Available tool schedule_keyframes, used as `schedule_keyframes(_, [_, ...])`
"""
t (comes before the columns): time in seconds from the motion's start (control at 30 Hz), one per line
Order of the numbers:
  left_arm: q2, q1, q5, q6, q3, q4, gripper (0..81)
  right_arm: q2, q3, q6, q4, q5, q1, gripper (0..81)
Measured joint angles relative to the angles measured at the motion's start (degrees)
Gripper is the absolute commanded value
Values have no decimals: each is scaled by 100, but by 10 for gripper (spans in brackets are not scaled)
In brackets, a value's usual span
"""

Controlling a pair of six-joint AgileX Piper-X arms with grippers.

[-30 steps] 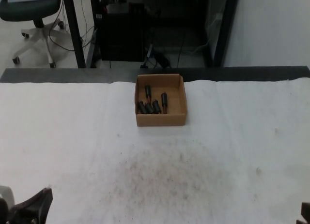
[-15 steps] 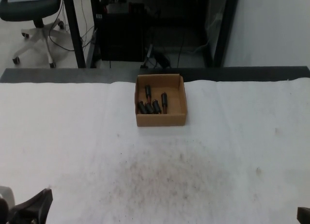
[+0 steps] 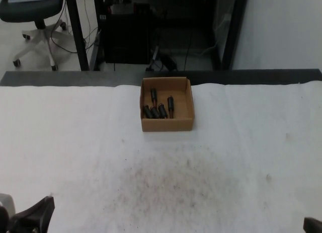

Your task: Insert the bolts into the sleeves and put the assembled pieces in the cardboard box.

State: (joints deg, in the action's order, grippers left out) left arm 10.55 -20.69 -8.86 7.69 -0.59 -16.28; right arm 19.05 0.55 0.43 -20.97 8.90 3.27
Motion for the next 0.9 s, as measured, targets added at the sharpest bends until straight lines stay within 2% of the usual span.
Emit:
schedule_keyframes(0.2, [0, 0, 0, 0, 0, 0, 3, -555, 0, 0, 2, 0, -251, 2])
schedule_keyframes(0.67, [-1022, 186, -8, 0, 0, 8, 3, -639, 0, 0, 2, 0, -257, 2])
schedule_keyframes(0.9, [-1036, 219, -8, 0, 0, 137, 3, -639, 0, 0, -8, 0, -257, 2])
